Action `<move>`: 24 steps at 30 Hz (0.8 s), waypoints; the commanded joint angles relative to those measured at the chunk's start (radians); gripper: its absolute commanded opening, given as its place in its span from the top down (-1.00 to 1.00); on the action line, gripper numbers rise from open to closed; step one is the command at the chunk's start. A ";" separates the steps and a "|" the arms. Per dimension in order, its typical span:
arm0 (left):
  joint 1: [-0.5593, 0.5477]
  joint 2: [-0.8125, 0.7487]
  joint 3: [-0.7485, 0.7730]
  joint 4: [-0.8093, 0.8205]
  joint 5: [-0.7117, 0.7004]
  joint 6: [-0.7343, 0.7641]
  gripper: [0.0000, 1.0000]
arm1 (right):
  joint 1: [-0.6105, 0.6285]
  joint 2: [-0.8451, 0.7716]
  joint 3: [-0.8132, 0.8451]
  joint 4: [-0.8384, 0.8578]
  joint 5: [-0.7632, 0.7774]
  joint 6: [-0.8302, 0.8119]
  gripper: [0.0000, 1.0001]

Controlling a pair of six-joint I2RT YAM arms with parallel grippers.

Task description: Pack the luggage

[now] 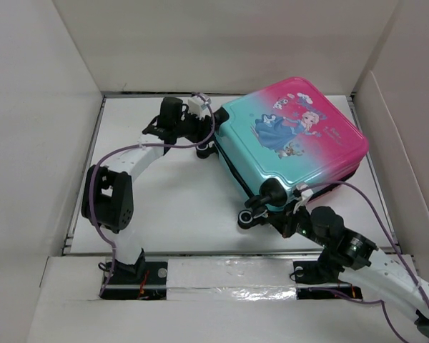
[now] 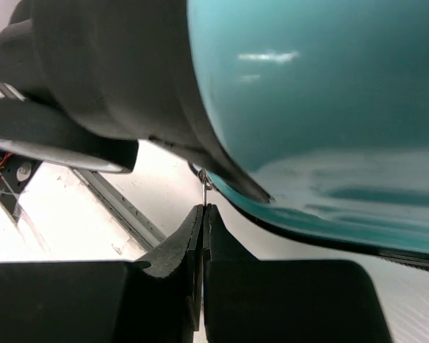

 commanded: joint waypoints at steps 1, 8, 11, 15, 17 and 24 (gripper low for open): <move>-0.001 -0.167 -0.120 0.369 -0.012 -0.207 1.00 | -0.070 0.075 0.067 0.232 0.052 -0.046 1.00; -0.001 -0.443 -0.585 0.740 -0.277 -0.432 1.00 | -0.382 0.343 0.107 0.473 -0.256 -0.116 1.00; -0.001 -0.569 -0.702 0.848 -0.360 -0.512 1.00 | -0.555 0.486 0.193 0.564 -0.451 -0.157 1.00; -0.087 -0.686 -0.811 0.833 -0.428 -0.515 1.00 | -0.707 0.650 0.345 0.625 -0.589 -0.152 1.00; -0.125 -0.741 -0.862 0.838 -0.434 -0.527 1.00 | -0.739 0.737 0.405 0.656 -0.616 -0.140 1.00; -0.317 -0.726 -0.859 0.807 -0.491 -0.564 1.00 | -0.479 0.791 0.086 1.057 -0.353 0.007 1.00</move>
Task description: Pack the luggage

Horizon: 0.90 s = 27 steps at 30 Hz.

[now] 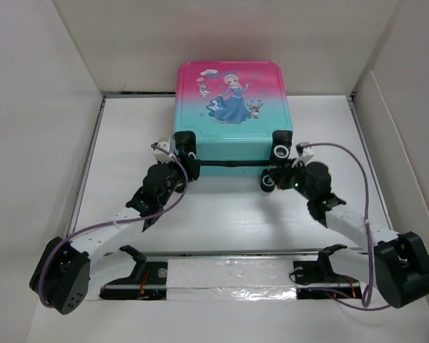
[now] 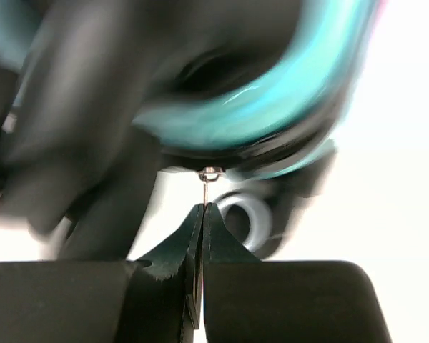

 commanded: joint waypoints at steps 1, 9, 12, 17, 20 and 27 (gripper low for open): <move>-0.109 0.006 0.041 0.219 0.212 -0.023 1.00 | 0.283 0.036 -0.174 0.482 0.191 0.104 1.00; -0.109 0.120 0.110 0.369 0.396 -0.206 1.00 | 0.594 0.337 -0.108 0.728 0.571 0.130 1.00; -0.109 0.135 0.141 0.382 0.476 -0.264 1.00 | 0.626 0.375 0.019 0.667 0.512 0.084 1.00; -0.109 0.132 0.195 0.382 0.554 -0.319 1.00 | 0.680 0.469 0.150 0.697 0.268 0.081 1.00; -0.109 0.111 0.221 0.348 0.583 -0.349 1.00 | 0.724 0.570 0.251 0.745 0.099 0.118 1.00; -0.118 0.034 0.154 0.332 0.568 -0.424 1.00 | 0.755 0.803 0.400 0.944 -0.059 0.305 1.00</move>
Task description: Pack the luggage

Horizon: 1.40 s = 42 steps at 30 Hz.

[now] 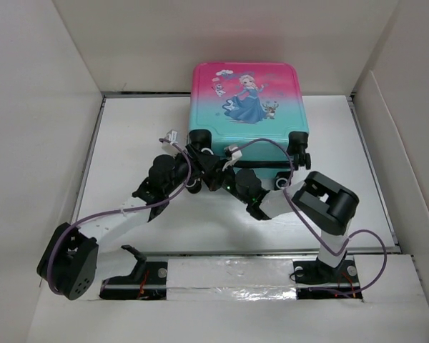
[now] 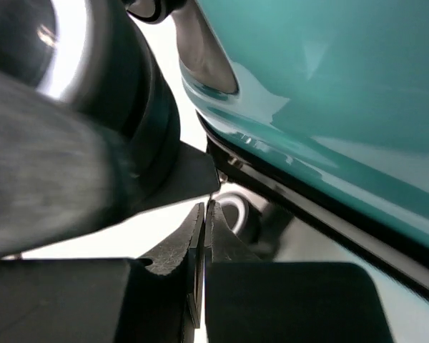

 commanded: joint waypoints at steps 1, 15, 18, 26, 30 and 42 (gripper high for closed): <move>-0.090 -0.115 0.036 0.306 0.280 0.008 1.00 | 0.104 0.086 0.122 0.208 -0.401 0.202 1.00; -0.090 -0.029 -0.090 0.578 0.225 -0.137 1.00 | 0.041 -0.005 -0.100 0.354 -0.409 0.317 0.26; -0.090 -0.030 -0.090 0.567 0.202 -0.128 1.00 | 0.041 -0.061 -0.162 0.299 -0.395 0.279 -0.18; -0.090 -0.060 -0.134 0.601 0.168 -0.182 1.00 | 0.067 -0.377 -0.291 -0.128 -0.162 0.083 -0.48; -0.090 -0.067 -0.157 0.610 0.171 -0.199 1.00 | 0.097 -0.604 -0.335 -0.354 0.017 -0.014 -0.13; -0.021 -0.060 -0.189 0.625 0.228 -0.222 0.90 | 0.078 -0.608 -0.177 -0.400 0.191 -0.229 -0.55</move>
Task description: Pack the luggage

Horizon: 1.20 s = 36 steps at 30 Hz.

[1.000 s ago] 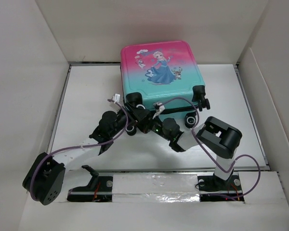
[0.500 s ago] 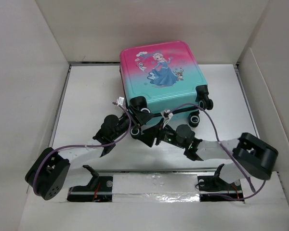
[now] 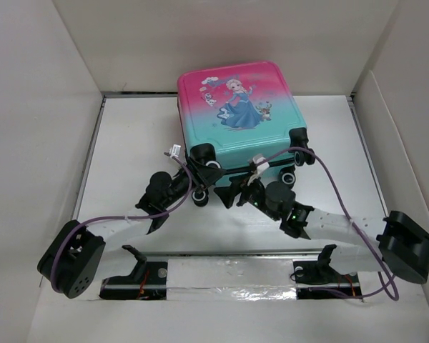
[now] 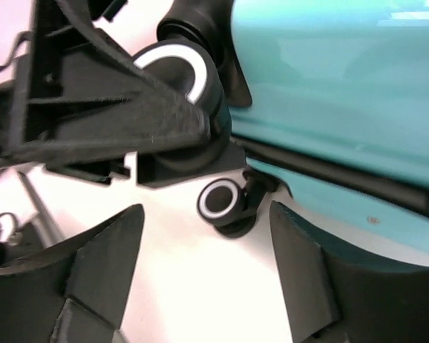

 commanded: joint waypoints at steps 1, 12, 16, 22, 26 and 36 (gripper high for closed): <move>0.006 -0.060 0.006 0.266 0.080 0.050 0.87 | -0.011 0.071 0.097 0.040 0.041 -0.106 -0.58; 0.015 -0.055 0.008 0.244 0.097 0.036 0.42 | -0.011 0.178 0.155 0.181 0.071 -0.186 -0.65; 0.015 -0.049 0.011 0.237 0.098 0.039 0.39 | -0.023 0.232 0.198 0.187 0.006 -0.200 -0.66; 0.015 -0.045 0.014 0.229 0.105 0.041 0.33 | -0.033 0.293 0.239 0.250 -0.034 -0.177 -0.70; 0.026 -0.043 0.009 0.233 0.109 0.038 0.28 | -0.033 0.319 0.250 0.304 -0.042 -0.145 -0.71; 0.035 -0.064 -0.001 0.220 0.134 0.027 0.03 | -0.079 0.408 0.279 0.433 -0.100 -0.140 -0.54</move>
